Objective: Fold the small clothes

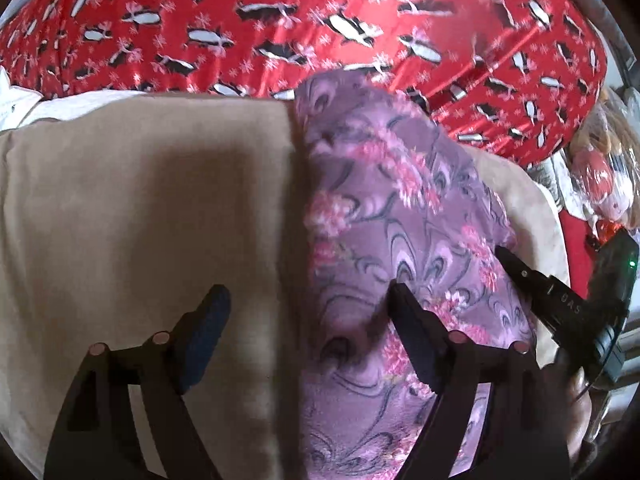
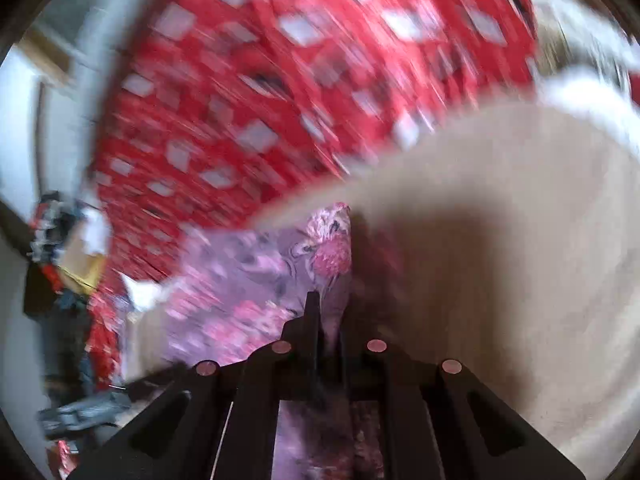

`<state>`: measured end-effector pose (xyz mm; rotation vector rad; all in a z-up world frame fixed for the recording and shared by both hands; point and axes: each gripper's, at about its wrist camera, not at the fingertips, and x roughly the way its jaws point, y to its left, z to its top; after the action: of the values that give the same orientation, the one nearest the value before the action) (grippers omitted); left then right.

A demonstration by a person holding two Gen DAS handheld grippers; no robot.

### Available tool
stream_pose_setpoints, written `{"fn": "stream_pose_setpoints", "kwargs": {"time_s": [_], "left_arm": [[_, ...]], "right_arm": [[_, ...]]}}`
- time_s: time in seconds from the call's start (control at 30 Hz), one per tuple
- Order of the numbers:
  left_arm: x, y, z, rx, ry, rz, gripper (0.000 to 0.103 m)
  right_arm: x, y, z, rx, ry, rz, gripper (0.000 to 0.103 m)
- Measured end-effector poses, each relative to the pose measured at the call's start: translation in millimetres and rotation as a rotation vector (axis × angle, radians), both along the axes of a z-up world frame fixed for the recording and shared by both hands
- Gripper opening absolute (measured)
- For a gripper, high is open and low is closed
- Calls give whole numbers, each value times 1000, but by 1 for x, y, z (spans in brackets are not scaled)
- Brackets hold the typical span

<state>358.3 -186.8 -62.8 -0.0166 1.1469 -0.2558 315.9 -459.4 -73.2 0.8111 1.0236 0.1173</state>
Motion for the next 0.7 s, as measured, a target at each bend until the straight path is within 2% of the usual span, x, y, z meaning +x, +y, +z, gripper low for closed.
{"fn": "stream_pose_setpoints", "kwargs": {"time_s": [0.1, 0.17, 0.27, 0.33, 0.4, 0.43, 0.5, 0.57, 0.6, 0.63, 0.7], "left_arm": [[-3, -3, 2, 34, -28, -6, 82], [-4, -2, 4, 37, -33, -5, 82], [-5, -2, 3, 38, -29, 1, 82], [-6, -1, 3, 39, -25, 5, 82], [-8, -1, 3, 39, -17, -2, 82], [-9, 0, 4, 40, -16, -7, 82], [-11, 8, 14, 22, -47, -9, 82], [-2, 16, 25, -2, -67, 17, 82], [4, 17, 28, -17, -62, 23, 82], [11, 17, 30, -23, -54, 31, 82], [27, 9, 30, -5, -44, 29, 82]], "right_arm": [[-4, -5, 18, -32, -9, -51, 20], [-11, -5, 36, -56, -75, -67, 20], [-19, 6, 51, -76, -176, -14, 20], [-17, 19, 46, -139, -144, 52, 25], [-13, 28, 23, -205, -41, 141, 25], [-16, 26, 25, -200, -70, 125, 25], [-11, 19, 38, -188, -55, 114, 26], [-5, 11, 53, -205, -104, 74, 30], [-2, 7, 56, -204, -118, 54, 36], [8, 4, 58, -185, -111, 35, 47], [22, 3, 54, -165, -89, 27, 50]]}}
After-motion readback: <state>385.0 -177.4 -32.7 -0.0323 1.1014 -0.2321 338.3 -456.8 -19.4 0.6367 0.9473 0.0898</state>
